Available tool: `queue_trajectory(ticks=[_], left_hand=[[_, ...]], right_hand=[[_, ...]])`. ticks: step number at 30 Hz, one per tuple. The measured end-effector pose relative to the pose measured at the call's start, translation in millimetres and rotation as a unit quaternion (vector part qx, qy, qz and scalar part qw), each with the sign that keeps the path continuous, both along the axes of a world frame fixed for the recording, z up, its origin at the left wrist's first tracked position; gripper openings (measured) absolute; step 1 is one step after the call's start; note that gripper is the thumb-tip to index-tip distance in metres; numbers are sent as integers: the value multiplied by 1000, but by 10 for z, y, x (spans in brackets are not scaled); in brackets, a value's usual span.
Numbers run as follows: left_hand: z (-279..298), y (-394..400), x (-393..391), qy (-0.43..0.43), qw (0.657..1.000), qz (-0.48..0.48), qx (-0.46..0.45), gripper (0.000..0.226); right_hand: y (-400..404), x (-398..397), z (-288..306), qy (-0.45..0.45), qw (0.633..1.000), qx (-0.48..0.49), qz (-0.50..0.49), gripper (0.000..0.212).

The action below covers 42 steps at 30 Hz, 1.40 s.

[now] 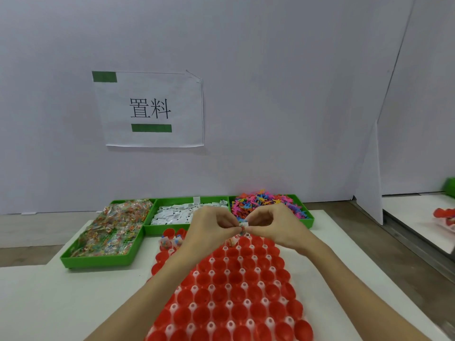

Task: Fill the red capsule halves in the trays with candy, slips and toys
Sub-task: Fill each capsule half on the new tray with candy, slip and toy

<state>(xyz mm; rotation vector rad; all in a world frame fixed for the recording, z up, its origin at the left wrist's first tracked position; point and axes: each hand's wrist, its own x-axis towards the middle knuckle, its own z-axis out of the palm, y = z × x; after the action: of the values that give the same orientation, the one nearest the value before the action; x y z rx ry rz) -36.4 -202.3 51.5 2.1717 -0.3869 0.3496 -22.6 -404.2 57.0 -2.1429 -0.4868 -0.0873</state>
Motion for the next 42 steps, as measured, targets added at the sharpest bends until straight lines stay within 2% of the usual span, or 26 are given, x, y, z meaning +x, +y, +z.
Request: queue_trajectory(ticks=[7,21,31,42], left_hand=[[-271,-114,324,-15,988,38,147,13],[-246,-182,431,-67,963,26,258,8],[-138,-137,542,-12,953,8,302,14],[-194,-145,534,-45,949,15,311,11]], right_hand=[[-29,287,-219,14,996,-82,-13,13],[54,325,-326,-9,990,-136,-41,15],[126,334,-277,5,984,-170,-58,14],[104,341,-241,34,982,-177,-56,10]])
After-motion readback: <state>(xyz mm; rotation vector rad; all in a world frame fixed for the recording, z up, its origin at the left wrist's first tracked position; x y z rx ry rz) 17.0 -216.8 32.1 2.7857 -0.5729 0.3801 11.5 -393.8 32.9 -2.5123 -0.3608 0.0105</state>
